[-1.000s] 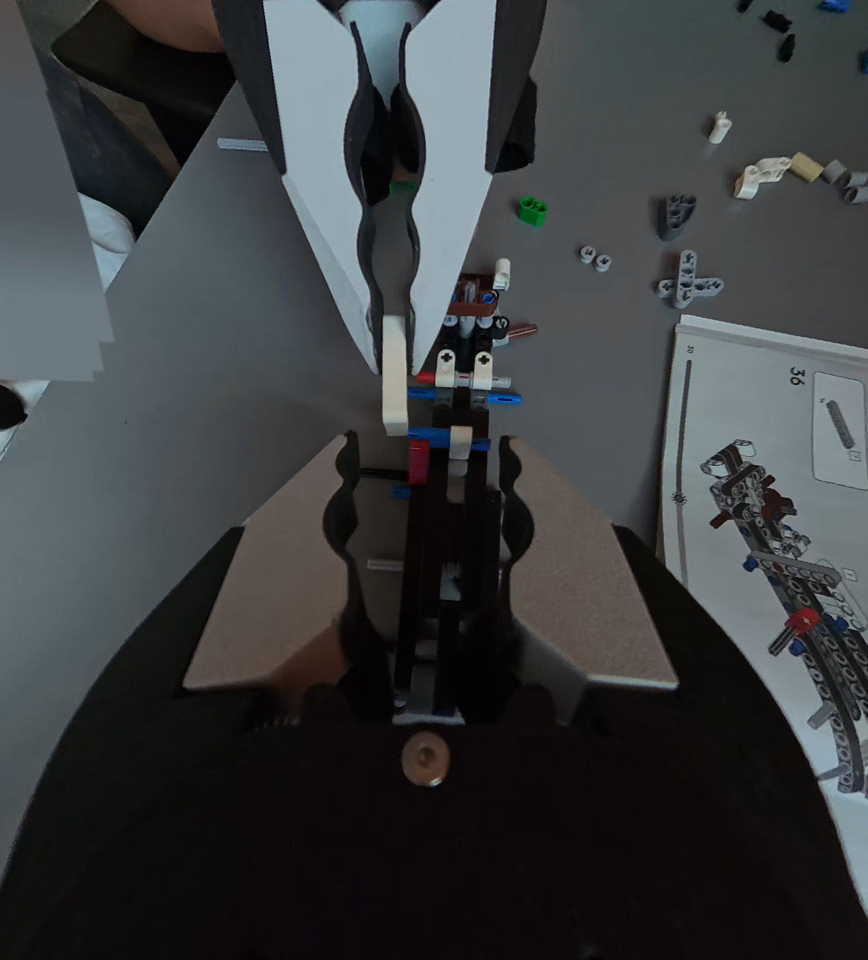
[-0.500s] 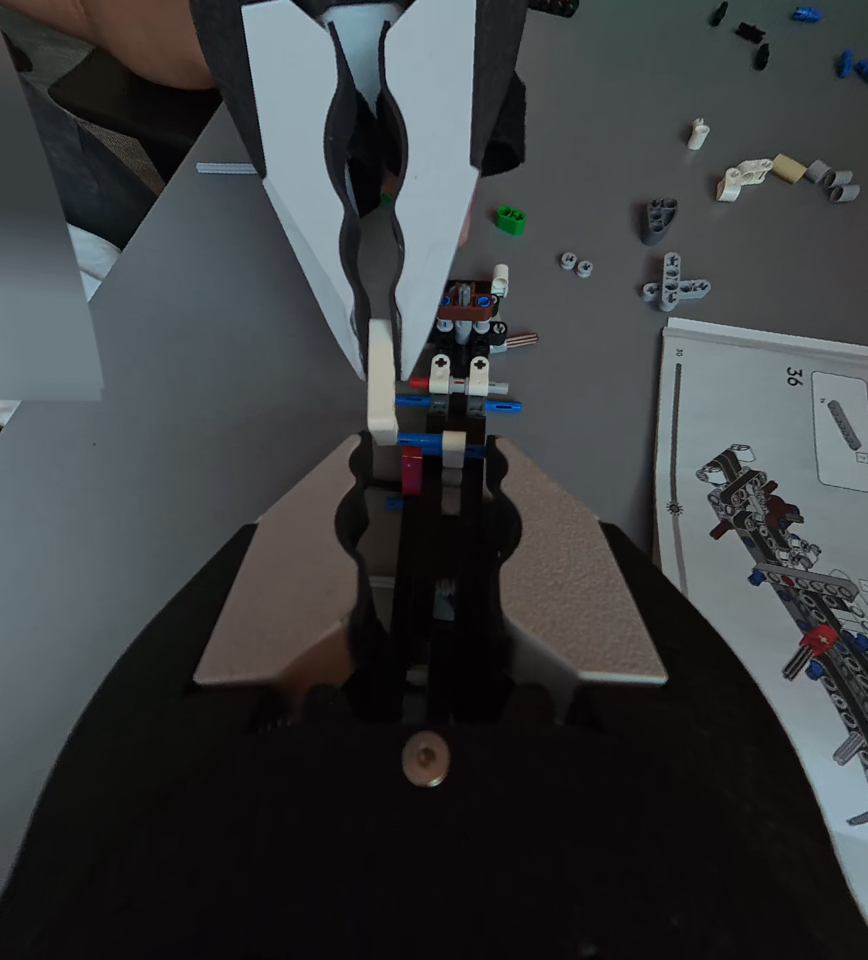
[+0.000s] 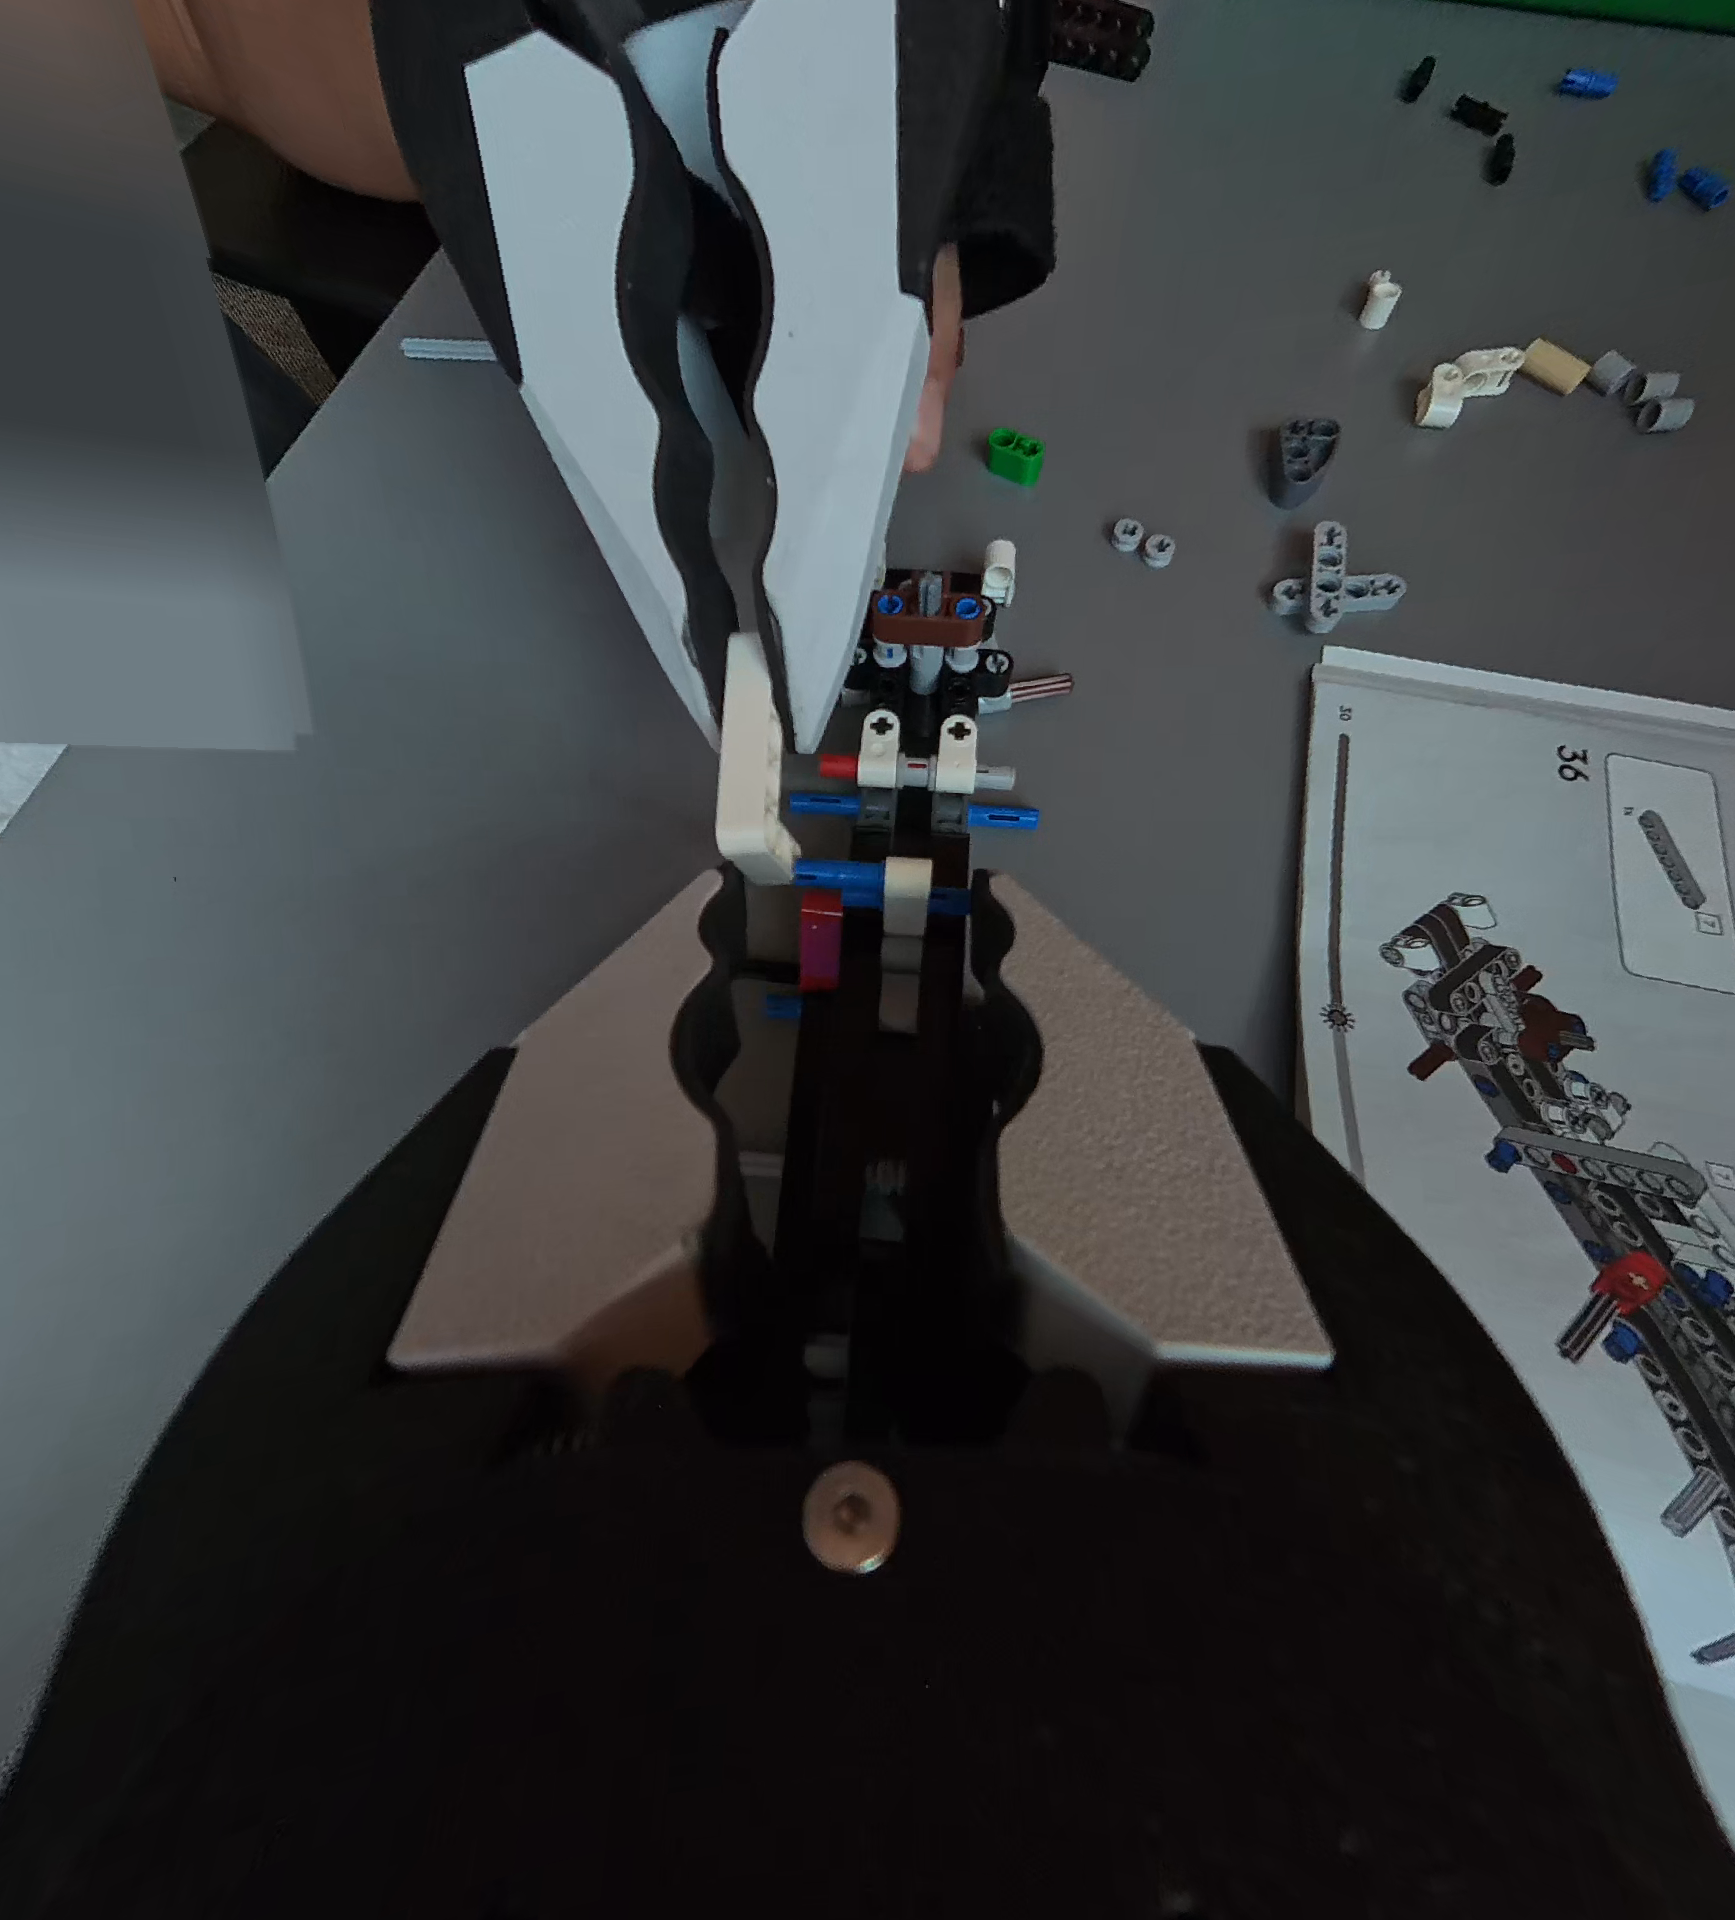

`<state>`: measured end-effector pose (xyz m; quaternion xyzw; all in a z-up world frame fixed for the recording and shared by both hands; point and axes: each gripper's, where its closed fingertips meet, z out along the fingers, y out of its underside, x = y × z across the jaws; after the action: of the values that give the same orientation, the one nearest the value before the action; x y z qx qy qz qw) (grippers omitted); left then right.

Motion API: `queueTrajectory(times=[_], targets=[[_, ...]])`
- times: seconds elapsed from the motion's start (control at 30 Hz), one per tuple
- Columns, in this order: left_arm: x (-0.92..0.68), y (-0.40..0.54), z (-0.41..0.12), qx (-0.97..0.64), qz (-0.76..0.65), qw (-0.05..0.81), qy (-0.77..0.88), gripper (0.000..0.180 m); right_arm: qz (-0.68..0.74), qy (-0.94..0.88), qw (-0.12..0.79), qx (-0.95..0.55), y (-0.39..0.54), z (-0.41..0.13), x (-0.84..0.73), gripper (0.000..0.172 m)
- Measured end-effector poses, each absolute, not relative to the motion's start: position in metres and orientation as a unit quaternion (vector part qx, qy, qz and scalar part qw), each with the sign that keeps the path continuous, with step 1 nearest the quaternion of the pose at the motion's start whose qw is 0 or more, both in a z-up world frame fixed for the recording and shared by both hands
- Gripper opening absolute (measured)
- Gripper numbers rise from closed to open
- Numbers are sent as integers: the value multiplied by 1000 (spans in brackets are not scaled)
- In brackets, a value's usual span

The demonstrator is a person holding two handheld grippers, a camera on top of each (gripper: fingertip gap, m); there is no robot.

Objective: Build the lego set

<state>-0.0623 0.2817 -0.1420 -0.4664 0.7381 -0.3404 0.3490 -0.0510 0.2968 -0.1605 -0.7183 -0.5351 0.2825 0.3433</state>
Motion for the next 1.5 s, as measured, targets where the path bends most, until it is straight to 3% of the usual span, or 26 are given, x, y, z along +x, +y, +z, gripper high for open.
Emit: queueTrajectory(times=[0.03, 0.43, 1.23, 1.5], targets=[[-62, 282, -142, -463, -335, 355, 739, 6, 279, -536, 346, -718, 297, -161, -51, 42], [-65, 282, -146, -453, -322, 369, 745, 6, 256, -540, 372, -710, 298, -162, -53, 40], [-69, 277, -142, -456, -409, 281, 739, 6, 320, -513, 382, -699, 291, -149, -58, 44], [-70, 280, -142, -456, -406, 275, 743, 6, 313, -515, 380, -701, 290, -152, -60, 37]])
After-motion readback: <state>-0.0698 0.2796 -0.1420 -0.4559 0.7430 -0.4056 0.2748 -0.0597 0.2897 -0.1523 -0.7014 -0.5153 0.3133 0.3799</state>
